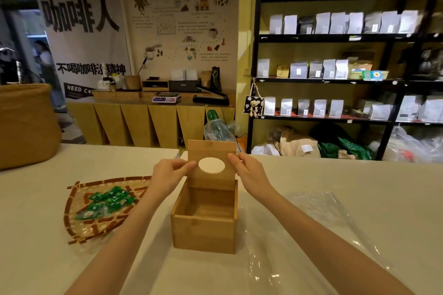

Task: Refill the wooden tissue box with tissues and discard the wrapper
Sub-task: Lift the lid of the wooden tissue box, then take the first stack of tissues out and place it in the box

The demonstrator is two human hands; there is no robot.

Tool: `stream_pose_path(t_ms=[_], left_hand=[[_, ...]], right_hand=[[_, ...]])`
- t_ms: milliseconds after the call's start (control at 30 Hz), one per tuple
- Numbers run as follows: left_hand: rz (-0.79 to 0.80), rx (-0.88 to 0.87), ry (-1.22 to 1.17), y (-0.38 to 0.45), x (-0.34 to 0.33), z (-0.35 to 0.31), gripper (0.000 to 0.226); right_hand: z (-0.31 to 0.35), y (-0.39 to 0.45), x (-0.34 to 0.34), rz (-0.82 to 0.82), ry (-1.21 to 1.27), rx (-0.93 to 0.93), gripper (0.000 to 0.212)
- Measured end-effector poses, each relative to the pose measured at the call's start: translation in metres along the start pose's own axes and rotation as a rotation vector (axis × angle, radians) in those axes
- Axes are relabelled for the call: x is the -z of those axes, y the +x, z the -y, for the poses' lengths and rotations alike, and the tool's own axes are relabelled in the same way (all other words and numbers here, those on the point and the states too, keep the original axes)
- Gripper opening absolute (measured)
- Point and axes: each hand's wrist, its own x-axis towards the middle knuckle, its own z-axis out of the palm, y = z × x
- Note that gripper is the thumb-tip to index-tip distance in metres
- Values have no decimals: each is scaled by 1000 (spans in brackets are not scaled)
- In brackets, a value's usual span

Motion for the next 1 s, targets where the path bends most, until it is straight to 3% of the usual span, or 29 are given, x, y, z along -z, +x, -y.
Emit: stream_pose_path(t_ms=[67, 133, 200, 233, 333, 433, 533, 633, 700, 867, 1000], left_hand=[[-56, -24, 66, -2, -1, -3, 41], [-219, -124, 149, -12, -3, -12, 47], [-339, -337, 201, -32, -8, -28, 39], [-317, -453, 212, -43, -11, -38, 32], [51, -717, 221, -81, -31, -61, 35], [446, -844, 372, -113, -62, -68, 39], [645, -938, 400, -133, -93, -62, 44], [723, -1054, 438, -148, -115, -57, 53], [724, -1157, 506, -161, -125, -55, 60], [674, -1208, 451, -173, -142, -57, 67], [755, -1154, 362, -186, -155, -71, 75]], right_hand=[[1, -4, 4, 33, 10, -35, 25], [0, -12, 14, 47, -64, -75, 27], [-1, -24, 29, 65, -244, -135, 33], [-2, -33, 38, 89, -354, -163, 37], [-10, -67, 65, 193, -634, -210, 44], [-21, -104, 93, 217, -821, -295, 48], [-35, -134, 109, 126, -925, -436, 55], [-49, -160, 105, 137, -916, -556, 85], [-58, -169, 105, 190, -957, -535, 103], [-68, -162, 127, 296, -890, -446, 87], [-66, -160, 135, 297, -863, -403, 85]])
